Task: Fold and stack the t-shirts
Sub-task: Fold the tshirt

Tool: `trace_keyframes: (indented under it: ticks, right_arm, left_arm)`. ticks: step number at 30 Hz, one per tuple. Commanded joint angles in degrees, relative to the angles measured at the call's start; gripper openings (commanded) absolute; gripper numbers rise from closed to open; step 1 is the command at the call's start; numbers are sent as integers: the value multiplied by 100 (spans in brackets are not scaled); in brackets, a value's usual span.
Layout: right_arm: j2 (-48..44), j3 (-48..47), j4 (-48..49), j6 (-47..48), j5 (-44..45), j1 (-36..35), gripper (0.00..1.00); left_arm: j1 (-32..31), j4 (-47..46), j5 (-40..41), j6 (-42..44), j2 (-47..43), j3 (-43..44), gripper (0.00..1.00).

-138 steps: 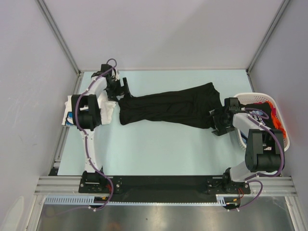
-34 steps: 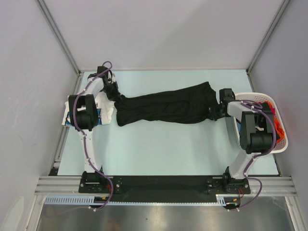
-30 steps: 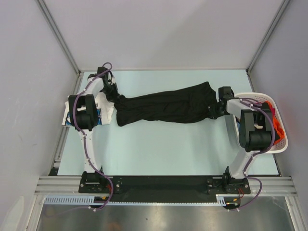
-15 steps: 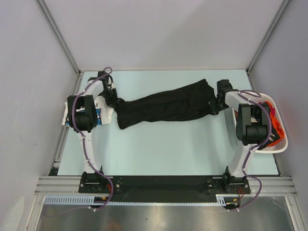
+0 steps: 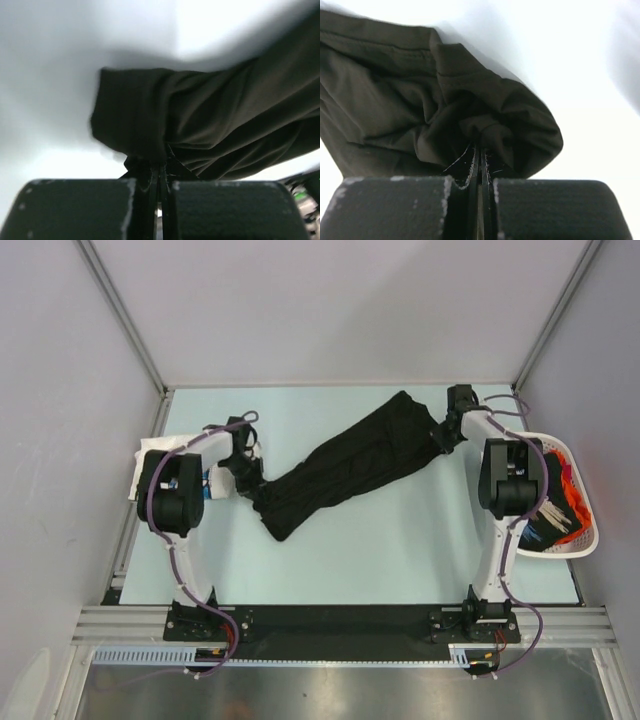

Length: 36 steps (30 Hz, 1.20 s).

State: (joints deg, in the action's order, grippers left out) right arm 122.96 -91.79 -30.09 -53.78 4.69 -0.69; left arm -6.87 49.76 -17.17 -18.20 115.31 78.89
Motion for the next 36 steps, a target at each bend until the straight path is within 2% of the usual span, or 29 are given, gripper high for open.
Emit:
trace_keyframes:
  ticks: [1,3,7,10,17,21,24,25,27,28,29,30,31,32,33,36]
  right_arm:
    - [667,-1216,477,842,-125,25,0]
    - [1175,-1761,504,1174,-380,-45,0]
    - [2193,-3849,232,1685,-776,-221,0]
    - [2662,-4434,501,1853,-1188,-344,0]
    - [2778,-4068,1022,2117,-2059,-731,3]
    - [2374,-3417,882,2389,-2095,-968,5]
    - [1698,-2664,812,2530,-1701,-977,8]
    - [1470,-2530,750,2609,-1316,-951,19]
    - [822,-2188,558,2906,-867,-924,34]
    - [600,-2098,504,2995,-464,-898,52]
    - [389,-1984,469,3092,-190,-872,60]
    - [-65,-1809,416,3293,-48,-845,68]
    - [-279,-1686,416,3391,188,-819,84]
    - [-533,-1580,425,3496,269,-801,91]
    - [-936,-1475,433,3636,383,-793,97]
    - [-1623,-1123,207,3656,569,-679,100]
  left_arm:
    - [-744,52,-322,-245,-298,-778,0]
    - [-1025,-36,-532,-386,-351,-1042,0]
    - [-1421,-159,-761,-623,-342,-1192,0]
    - [-1790,-255,-1033,-781,-316,-1209,0]
    - [-2984,-397,-1596,-1133,263,-420,0]
    - [-3215,-318,-1579,-1239,387,-76,0]
    - [-3119,-108,-1360,-1160,256,-14,0]
    - [-3075,-46,-1298,-1151,195,-32,0]
    - [-2917,95,-1132,-1064,-60,-93,0]
    - [-2855,148,-1026,-1037,-183,-111,1]
    - [-2715,261,-860,-985,-445,-137,9]
    - [-2636,323,-763,-888,-587,-129,36]
    - [-2548,368,-701,-827,-745,-120,51]
    - [-2408,438,-596,-774,-1068,-102,64]
    - [-2328,473,-595,-686,-1246,-67,99]
    - [-2099,649,-446,-449,-1747,222,100]
